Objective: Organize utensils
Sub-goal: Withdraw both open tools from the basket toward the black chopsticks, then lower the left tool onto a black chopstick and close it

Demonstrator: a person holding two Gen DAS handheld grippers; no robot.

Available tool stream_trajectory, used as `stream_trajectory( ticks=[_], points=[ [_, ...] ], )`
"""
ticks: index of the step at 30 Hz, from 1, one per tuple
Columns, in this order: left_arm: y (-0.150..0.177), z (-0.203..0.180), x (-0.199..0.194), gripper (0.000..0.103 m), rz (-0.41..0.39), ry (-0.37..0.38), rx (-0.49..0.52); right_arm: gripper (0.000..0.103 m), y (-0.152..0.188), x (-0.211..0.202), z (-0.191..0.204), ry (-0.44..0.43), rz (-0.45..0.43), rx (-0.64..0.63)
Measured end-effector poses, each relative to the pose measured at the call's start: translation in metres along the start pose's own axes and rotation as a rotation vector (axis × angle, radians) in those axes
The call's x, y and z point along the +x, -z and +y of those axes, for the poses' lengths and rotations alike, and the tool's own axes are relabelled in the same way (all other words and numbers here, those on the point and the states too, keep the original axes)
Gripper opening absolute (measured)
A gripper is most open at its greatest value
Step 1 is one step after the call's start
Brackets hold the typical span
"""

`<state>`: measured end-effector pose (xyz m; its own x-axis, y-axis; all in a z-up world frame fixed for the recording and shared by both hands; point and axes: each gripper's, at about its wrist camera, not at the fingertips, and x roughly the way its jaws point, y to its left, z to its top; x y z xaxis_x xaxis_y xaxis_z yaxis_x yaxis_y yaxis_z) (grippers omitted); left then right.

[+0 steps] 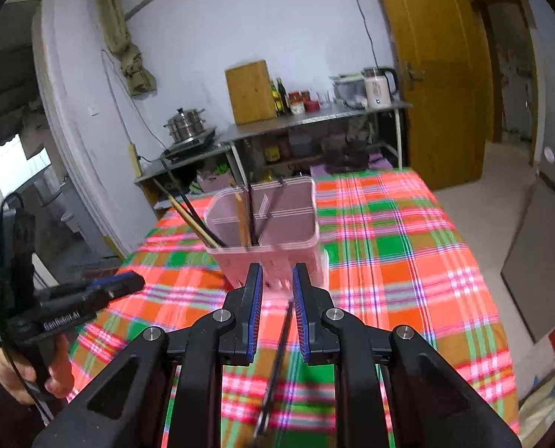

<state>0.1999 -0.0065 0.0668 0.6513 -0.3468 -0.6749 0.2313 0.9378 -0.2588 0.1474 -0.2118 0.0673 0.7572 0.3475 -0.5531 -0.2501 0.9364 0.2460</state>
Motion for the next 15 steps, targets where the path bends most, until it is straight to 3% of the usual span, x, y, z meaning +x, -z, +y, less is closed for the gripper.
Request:
stream_trajectory(
  ticks=[11,15],
  points=[
    [0.04,-0.012,0.07,0.016,0.164,0.042,-0.044,0.017,0.046,0.026,-0.037,0.014,0.098,0.071],
    [0.045,-0.024,0.09,0.031,0.202,0.06,-0.039,0.017,0.053,0.034,-0.044,0.011,0.119,0.085]
  ],
)
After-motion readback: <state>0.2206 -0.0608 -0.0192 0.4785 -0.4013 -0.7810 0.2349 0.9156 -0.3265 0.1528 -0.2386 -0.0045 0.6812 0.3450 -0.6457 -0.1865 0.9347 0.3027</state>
